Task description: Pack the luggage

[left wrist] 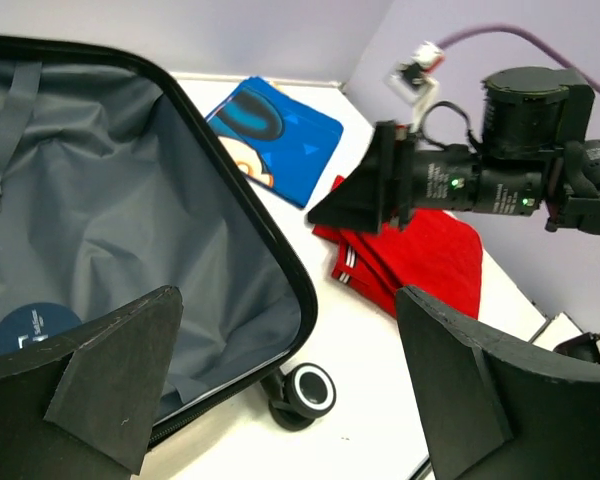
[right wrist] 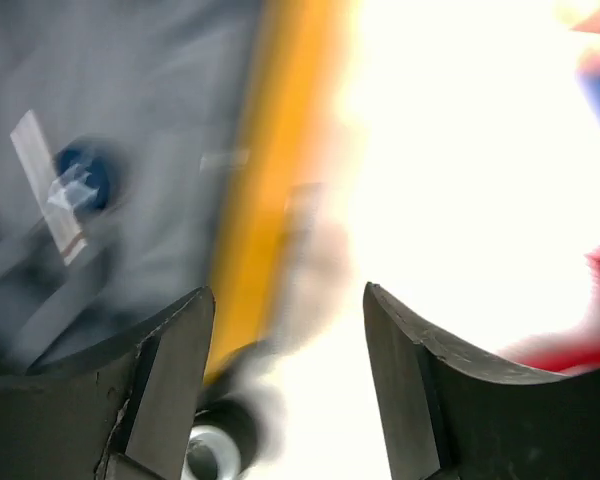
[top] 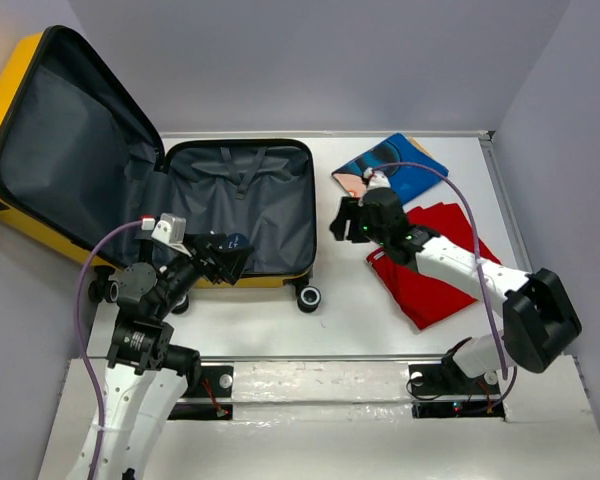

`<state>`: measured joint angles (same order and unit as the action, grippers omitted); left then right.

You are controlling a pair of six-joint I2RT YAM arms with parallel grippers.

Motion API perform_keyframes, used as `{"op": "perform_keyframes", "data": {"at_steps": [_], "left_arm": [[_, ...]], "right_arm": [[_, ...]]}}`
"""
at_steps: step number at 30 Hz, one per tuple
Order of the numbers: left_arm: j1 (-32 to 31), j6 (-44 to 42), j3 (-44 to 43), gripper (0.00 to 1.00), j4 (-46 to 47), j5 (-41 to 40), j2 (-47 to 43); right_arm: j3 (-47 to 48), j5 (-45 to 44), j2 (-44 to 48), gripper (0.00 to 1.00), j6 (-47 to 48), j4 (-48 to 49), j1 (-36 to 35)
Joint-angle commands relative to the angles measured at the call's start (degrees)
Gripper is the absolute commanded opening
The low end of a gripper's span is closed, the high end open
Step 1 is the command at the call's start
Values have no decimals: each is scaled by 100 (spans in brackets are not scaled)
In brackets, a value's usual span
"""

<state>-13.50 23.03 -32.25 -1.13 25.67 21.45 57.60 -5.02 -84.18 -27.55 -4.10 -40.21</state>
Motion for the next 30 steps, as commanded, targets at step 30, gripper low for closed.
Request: {"op": "perform_keyframes", "data": {"at_steps": [30], "left_arm": [[-3379,-105,-2435,72,-388,-4561,5606]], "right_arm": [[-39,2787,-1812,14,-1068,3310,268]]}}
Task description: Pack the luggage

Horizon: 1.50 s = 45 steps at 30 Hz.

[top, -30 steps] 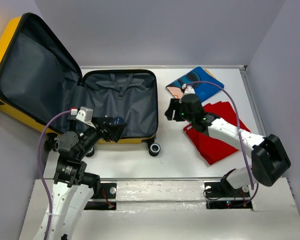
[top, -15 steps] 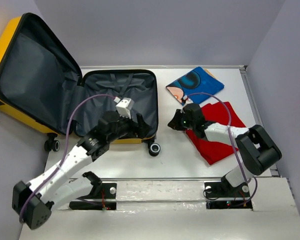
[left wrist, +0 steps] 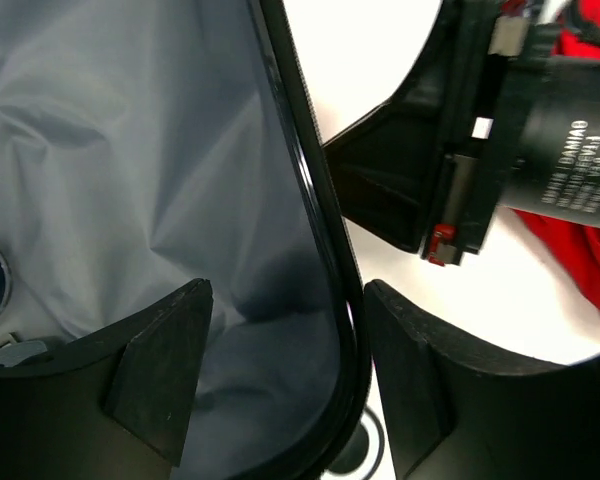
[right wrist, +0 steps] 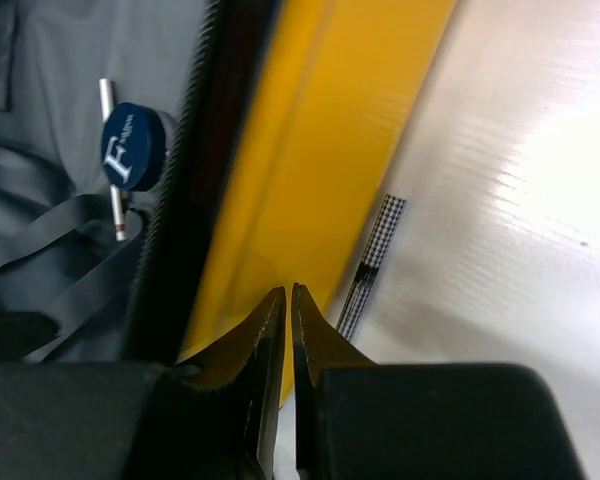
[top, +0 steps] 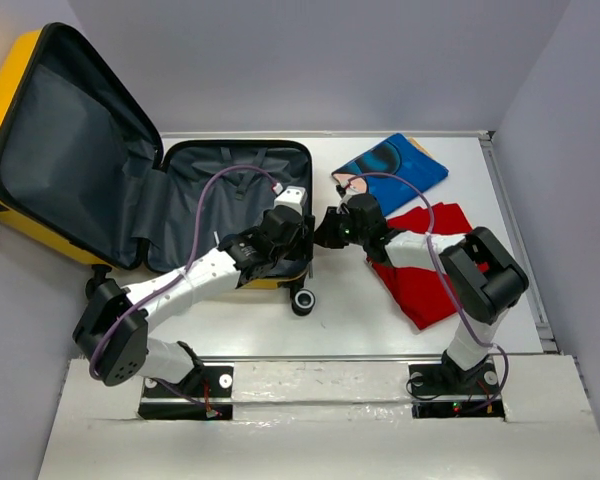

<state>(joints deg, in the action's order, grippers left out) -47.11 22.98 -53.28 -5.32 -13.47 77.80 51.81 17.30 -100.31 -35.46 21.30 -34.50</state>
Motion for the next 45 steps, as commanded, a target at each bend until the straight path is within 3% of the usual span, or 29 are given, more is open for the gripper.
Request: {"op": "perform_keyframes", "data": {"at_steps": [1,8,15,18,21,23,33,36,39,42,43,45], "left_arm": [[-17,-101,-324,72,23,-656,-19],[-17,-180,-324,65,66,-657,296],[-9,-206,-385,49,233,-630,709],[-8,-198,-403,32,330,-630,833],[27,-189,-403,10,391,-648,964],[53,-189,-403,6,392,-683,1026],[449,74,317,6,804,-718,482],[510,154,537,6,945,-578,262],[528,189,660,6,1051,-490,166],[536,259,775,6,1138,-446,17],[536,285,862,11,1182,-428,-36],[536,347,959,20,1235,-384,-220]], "right_arm": [[567,555,-260,13,-277,770,-303],[865,538,-506,15,-49,376,-303],[1226,195,-604,20,311,-318,-303],[1209,-7,-586,24,443,-564,-303],[1182,-411,-490,37,662,-898,-434],[1182,-613,-481,42,751,-1048,-523],[1261,-1677,-744,46,874,-1637,-1120],[1402,-2414,-937,46,857,-2076,-1261],[1297,-2898,-981,41,761,-2330,-1322],[1095,-3425,-955,28,568,-2533,-1322],[1068,-3565,-929,21,436,-2752,-1322],[911,-3812,-868,20,321,-2938,-1322]]}}
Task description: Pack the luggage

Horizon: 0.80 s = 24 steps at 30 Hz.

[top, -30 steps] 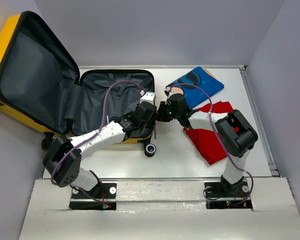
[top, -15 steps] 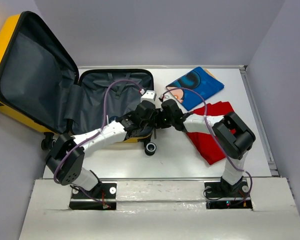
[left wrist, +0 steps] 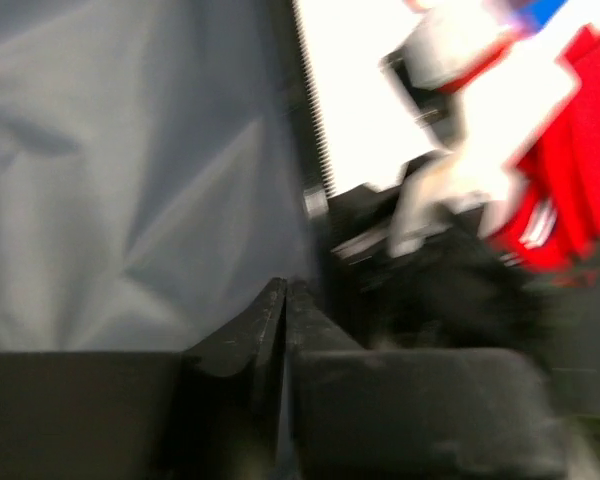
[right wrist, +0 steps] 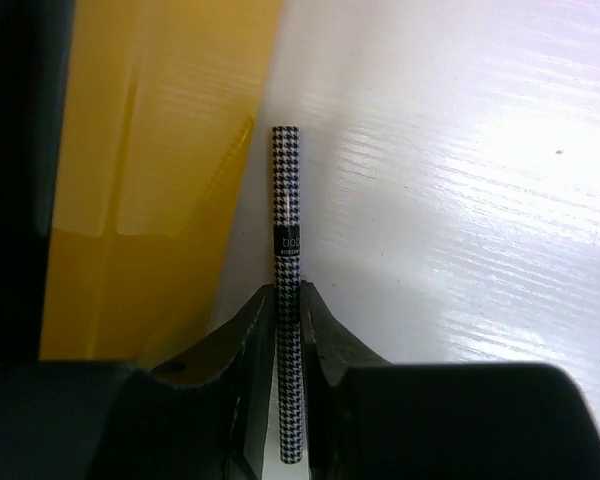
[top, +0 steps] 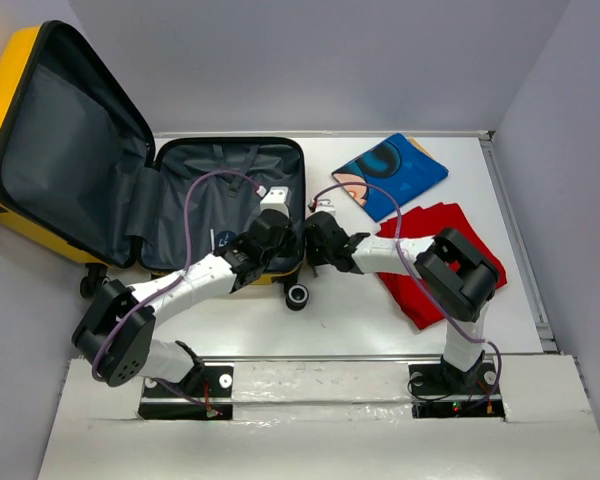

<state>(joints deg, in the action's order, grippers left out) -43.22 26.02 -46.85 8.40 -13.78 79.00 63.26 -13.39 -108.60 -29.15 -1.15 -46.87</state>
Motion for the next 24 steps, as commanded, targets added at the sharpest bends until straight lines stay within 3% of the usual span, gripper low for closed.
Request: {"op": "perform_keyframes", "data": {"at_steps": [1,4,5,8,9,14,17,19,24], "left_arm": [[147,70,334,25,-111,-327,-411],[147,131,361,55,-93,-274,-789],[139,149,352,60,-102,-257,-912],[147,193,299,76,-225,-213,-1456],[147,193,247,79,-269,-195,-1754],[147,114,150,86,-541,24,-2625],[200,131,62,96,-717,734,-3030],[200,131,-78,98,-1040,1261,-3223],[218,360,-96,99,-1499,1054,-3899]], "right_arm": [[-314,-796,5,20,-328,-711,-85],[-455,-902,128,26,-381,-808,-85],[-473,-920,163,26,-381,-834,-85],[-552,-937,233,11,-390,-896,-85],[-578,-964,321,7,-425,-913,-85],[-833,-946,1058,7,-443,-940,-85],[-912,-1148,1925,7,-311,-1089,-85],[-886,-1123,2402,7,-189,-1203,-85],[-465,-343,3327,7,57,-1151,-85]]}}
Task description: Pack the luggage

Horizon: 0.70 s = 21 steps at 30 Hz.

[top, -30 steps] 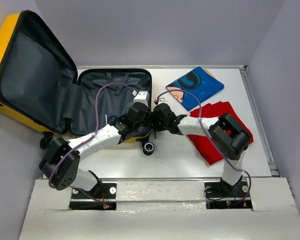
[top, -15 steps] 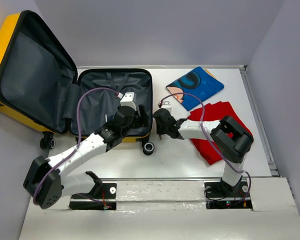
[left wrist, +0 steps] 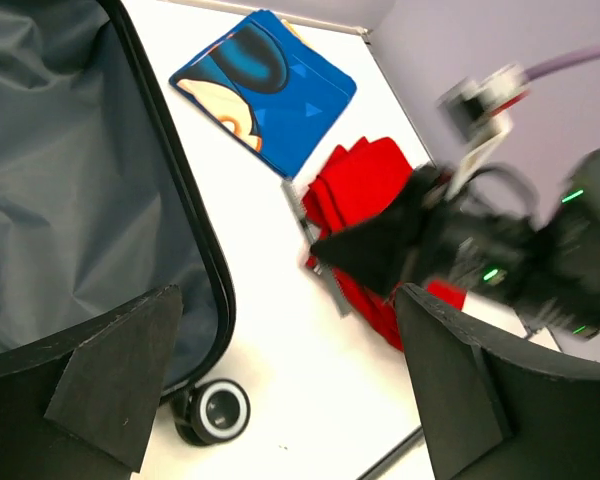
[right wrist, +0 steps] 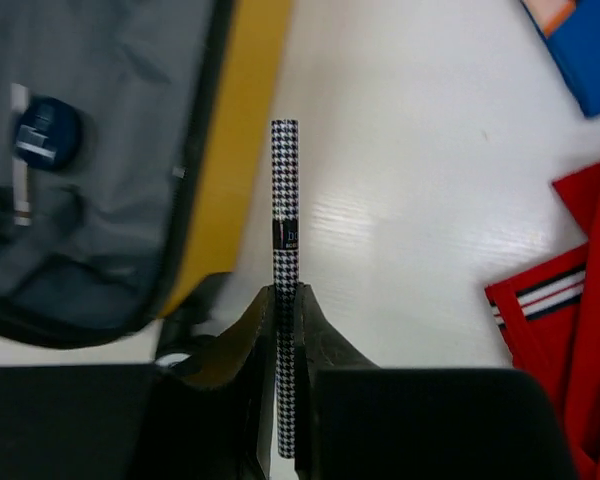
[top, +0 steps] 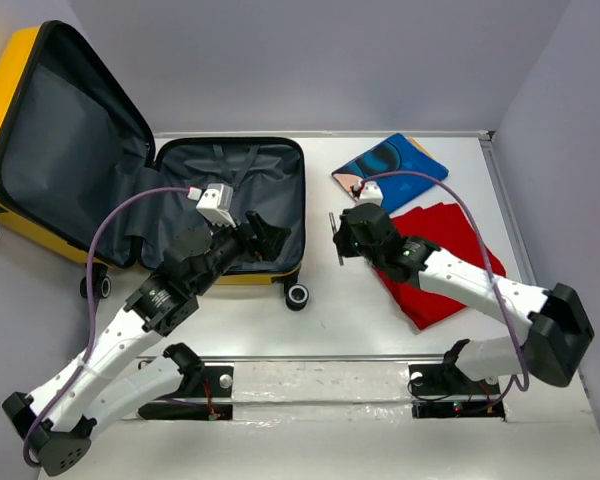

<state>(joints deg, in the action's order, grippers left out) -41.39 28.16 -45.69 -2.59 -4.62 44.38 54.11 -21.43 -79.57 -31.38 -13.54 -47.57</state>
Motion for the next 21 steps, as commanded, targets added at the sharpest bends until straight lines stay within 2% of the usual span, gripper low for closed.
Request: {"op": "perform_keyframes", "data": {"at_steps": [1,4,6,7,8,9,10,12,13,14,16,18,19,20,21], "left_arm": [[34,154,-203,99,-452,128,-509],[34,128,-133,99,-611,146,-676],[34,119,-98,99,-725,93,-729],[34,137,-46,99,-769,-3,-799],[34,146,-19,99,-769,-47,-843],[43,163,16,99,-752,-91,-887],[34,172,95,99,-682,-109,-983],[43,216,192,99,-620,22,-1010],[34,233,227,99,-542,110,-993],[34,242,271,99,-480,206,-967],[34,356,473,99,-78,662,-861],[34,567,622,99,292,1251,-607],[8,655,753,99,773,1427,-502],[-88,734,798,99,960,1568,-370],[-185,778,807,99,1127,1674,-99]], "right_arm": [[600,638,390,7,316,115,-76],[1372,1368,-171,7,430,325,-77],[2242,1693,-680,7,422,334,-156],[2862,1999,-1213,7,422,404,-252],[3190,2089,-1471,11,396,422,-253],[3464,2256,-1709,25,378,414,-253],[3692,2327,-2050,58,360,361,-253],[4055,1673,-2185,78,378,-67,-253],[3925,1599,-1977,83,343,-78,-26],[3671,1546,-1792,84,238,-52,133],[2513,1414,-1257,84,-157,105,754],[1564,1230,-229,84,-464,203,1248],[645,1011,149,83,-718,203,1511],[210,940,935,83,-843,168,2088],[-195,782,1335,83,-1027,54,2381]]}}
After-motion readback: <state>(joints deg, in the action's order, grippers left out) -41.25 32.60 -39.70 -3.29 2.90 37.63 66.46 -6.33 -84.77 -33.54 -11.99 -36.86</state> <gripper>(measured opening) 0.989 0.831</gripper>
